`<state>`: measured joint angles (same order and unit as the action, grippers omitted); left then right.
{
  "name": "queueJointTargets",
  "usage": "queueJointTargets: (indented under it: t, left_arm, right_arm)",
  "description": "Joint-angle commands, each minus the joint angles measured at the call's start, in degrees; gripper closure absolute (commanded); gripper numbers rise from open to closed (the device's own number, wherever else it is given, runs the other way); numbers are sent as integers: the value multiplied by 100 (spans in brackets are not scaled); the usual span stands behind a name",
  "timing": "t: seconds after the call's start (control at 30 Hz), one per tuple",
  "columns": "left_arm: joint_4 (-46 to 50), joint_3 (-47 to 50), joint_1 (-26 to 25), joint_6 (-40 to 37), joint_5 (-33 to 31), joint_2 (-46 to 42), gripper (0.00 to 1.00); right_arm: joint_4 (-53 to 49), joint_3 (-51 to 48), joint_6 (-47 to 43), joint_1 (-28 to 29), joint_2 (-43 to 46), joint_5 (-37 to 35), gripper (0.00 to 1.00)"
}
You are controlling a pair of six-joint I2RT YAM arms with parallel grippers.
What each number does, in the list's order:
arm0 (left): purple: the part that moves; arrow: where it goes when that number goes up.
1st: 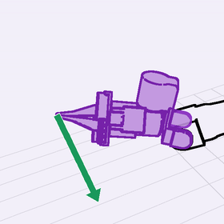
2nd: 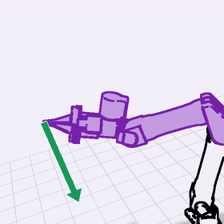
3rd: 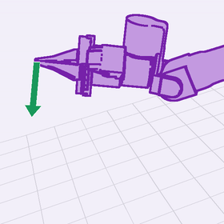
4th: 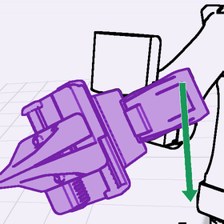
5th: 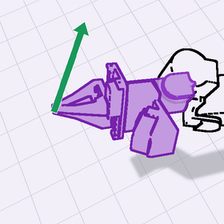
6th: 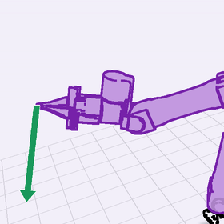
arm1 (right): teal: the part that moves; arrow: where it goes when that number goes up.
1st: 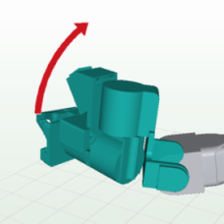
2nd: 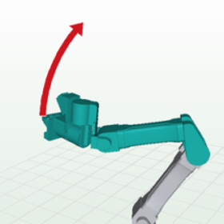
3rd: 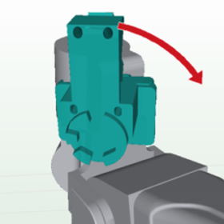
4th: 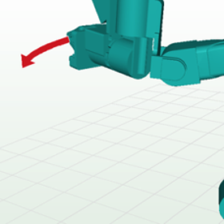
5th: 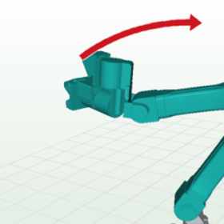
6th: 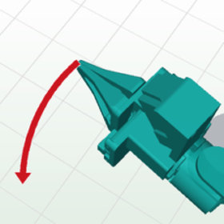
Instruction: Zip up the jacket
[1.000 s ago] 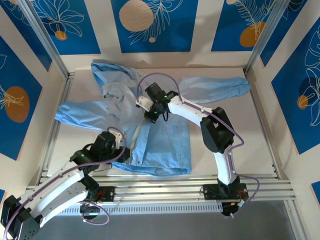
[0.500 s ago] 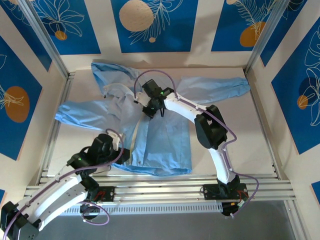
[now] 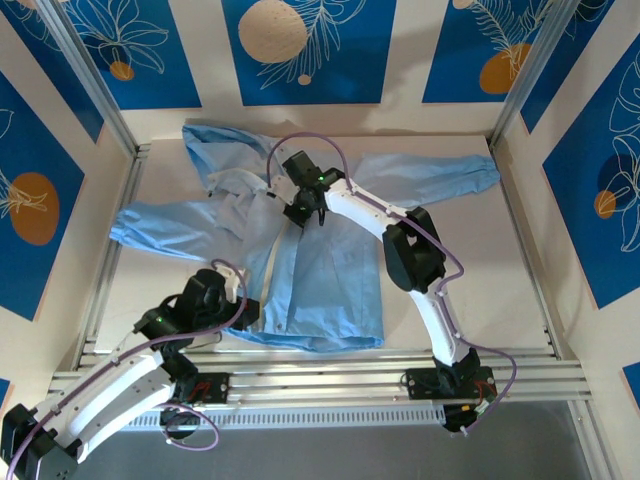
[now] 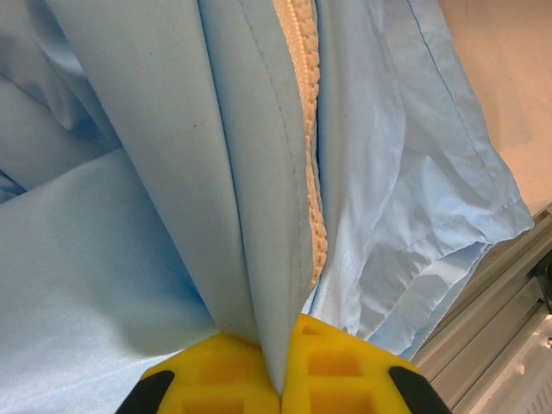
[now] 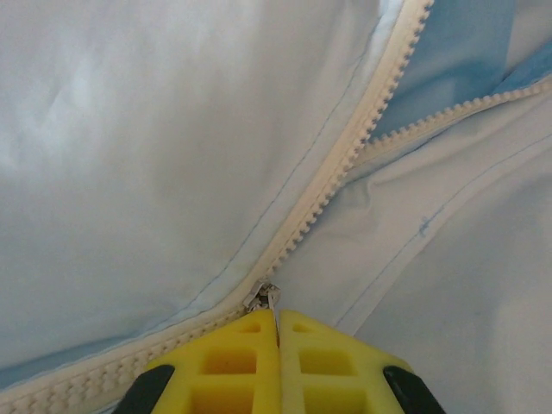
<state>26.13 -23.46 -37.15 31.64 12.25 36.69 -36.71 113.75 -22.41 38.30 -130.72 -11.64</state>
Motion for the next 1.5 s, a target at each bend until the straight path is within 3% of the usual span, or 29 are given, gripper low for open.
queueJointTargets:
  t: [0.0, 1.47]
  left_arm:
    - [156, 96, -1, 105, 344, -96, 100]
    - [-233, 342, -21, 471, 681, 198, 100]
  right_arm:
    - [138, 339, -37, -286, -168, -578, 100]
    - [-152, 2475, -461, -1267, -1285, -866, 100]
